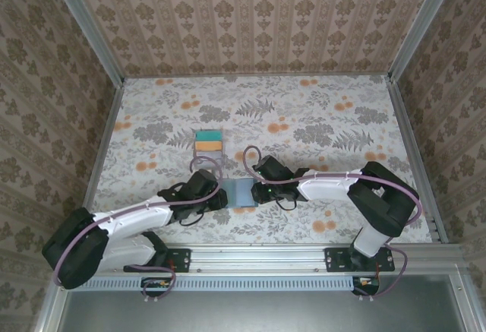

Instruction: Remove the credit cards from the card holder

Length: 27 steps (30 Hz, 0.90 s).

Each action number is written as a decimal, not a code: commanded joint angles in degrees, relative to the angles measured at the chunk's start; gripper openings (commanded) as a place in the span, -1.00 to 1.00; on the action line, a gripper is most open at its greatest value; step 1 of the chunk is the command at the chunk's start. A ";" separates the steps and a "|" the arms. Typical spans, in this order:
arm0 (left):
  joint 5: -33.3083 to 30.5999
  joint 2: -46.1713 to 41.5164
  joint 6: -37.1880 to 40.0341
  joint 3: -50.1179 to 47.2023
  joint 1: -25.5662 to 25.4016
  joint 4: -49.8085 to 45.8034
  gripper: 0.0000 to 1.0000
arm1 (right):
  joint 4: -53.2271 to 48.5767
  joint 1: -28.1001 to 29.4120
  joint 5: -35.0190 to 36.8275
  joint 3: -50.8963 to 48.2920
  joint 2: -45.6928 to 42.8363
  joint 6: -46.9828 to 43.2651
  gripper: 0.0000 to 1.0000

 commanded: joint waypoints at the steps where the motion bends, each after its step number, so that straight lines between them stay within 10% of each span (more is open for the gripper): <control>1: 2.33 1.71 0.89 1.54 -0.21 2.74 -0.29 | 0.88 0.80 -0.34 -0.40 1.30 0.86 -0.55; 27: 6.83 4.13 1.43 3.37 -2.65 10.75 -0.28 | 1.47 1.40 -0.37 -0.30 1.82 1.45 -0.55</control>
